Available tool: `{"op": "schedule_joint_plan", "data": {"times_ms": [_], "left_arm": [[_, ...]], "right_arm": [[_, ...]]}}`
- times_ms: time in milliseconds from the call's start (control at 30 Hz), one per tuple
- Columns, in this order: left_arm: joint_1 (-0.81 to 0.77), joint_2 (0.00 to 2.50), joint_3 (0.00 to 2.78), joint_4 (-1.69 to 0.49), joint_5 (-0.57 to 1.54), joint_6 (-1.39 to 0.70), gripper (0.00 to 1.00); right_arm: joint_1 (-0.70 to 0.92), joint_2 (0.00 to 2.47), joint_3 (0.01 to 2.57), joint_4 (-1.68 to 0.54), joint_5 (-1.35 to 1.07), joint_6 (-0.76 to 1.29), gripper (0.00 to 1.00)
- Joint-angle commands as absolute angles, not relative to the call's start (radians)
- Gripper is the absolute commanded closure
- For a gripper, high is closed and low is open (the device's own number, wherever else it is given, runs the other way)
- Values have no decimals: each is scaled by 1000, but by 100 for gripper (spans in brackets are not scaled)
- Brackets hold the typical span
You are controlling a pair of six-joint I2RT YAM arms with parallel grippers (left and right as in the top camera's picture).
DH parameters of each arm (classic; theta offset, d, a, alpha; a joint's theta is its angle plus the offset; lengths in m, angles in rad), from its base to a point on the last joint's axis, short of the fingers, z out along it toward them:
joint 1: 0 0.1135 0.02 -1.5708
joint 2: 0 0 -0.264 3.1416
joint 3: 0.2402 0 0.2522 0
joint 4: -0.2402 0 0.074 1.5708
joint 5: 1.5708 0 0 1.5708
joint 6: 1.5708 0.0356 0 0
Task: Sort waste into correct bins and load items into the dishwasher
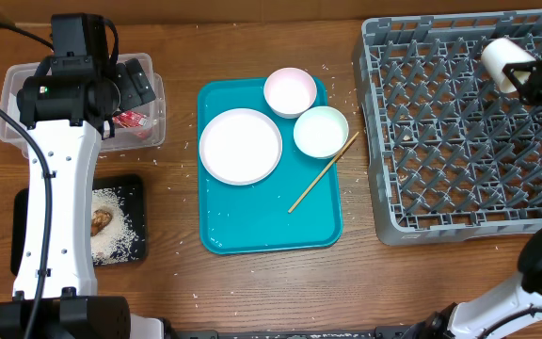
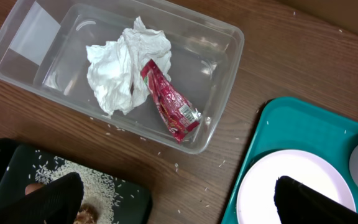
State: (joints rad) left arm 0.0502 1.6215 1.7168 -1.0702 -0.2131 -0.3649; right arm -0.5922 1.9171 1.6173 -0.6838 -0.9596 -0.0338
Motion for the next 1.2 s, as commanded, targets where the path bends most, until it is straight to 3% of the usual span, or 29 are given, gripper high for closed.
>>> {"op": "schedule_joint_plan", "data": {"times_ms": [0,367,567,1167], "left_arm": [[52,1616,1731,-1069,-210,-374,0],[52,1617,1731,-1069,-210,-374,0],[52,1616,1731,-1069,-210,-374,0],[52,1616,1731,-1069,-210,-374,0]], "right_arm": [[-609,1968,1607,-662,-1185,-57,96],[-611,2090,1607,-651,-1169,-33,96],[-615,2091,1607,-668,-1036,88,96],[-689,2089,1612,-793,-953,128,96]]}}
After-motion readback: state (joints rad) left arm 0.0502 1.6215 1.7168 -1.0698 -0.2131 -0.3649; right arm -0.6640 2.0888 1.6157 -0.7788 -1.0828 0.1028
